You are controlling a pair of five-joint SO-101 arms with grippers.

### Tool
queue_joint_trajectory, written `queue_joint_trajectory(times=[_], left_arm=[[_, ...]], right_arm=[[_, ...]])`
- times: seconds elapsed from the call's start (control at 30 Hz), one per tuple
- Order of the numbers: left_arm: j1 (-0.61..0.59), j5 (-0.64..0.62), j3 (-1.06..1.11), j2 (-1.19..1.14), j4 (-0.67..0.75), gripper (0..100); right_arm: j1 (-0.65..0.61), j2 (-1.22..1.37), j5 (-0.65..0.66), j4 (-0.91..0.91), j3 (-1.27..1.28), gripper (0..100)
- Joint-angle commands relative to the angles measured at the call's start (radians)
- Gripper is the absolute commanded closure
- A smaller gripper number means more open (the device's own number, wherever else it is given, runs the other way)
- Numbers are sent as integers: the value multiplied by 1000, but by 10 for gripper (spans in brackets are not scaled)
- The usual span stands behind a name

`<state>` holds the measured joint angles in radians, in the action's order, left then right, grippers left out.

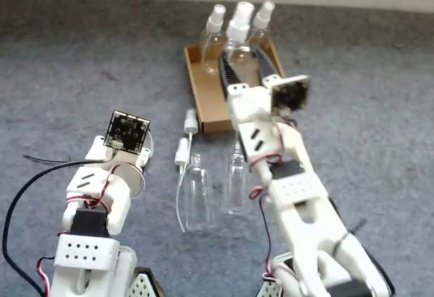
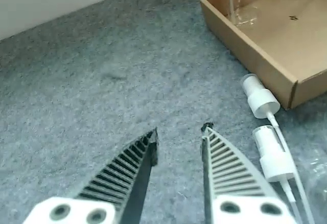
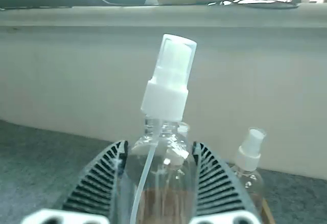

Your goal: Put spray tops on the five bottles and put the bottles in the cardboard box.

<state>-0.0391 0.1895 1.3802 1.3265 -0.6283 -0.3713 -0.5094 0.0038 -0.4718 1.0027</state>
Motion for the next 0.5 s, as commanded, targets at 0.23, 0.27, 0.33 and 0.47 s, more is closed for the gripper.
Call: queue_joint_trajectory(times=[0.23, 0.27, 0.33, 0.47], left_arm=[[-21, -9, 47, 19, 157, 859], [-19, -9, 45, 21, 157, 859], [-7, -9, 41, 21, 158, 858], [79, -11, -2, 21, 152, 768]], right_arm=[[-73, 205, -9, -19, -228, 994], [-90, 177, -11, 19, -226, 994], [-116, 107, -11, 128, -194, 994], [-186, -68, -12, 289, -125, 994]])
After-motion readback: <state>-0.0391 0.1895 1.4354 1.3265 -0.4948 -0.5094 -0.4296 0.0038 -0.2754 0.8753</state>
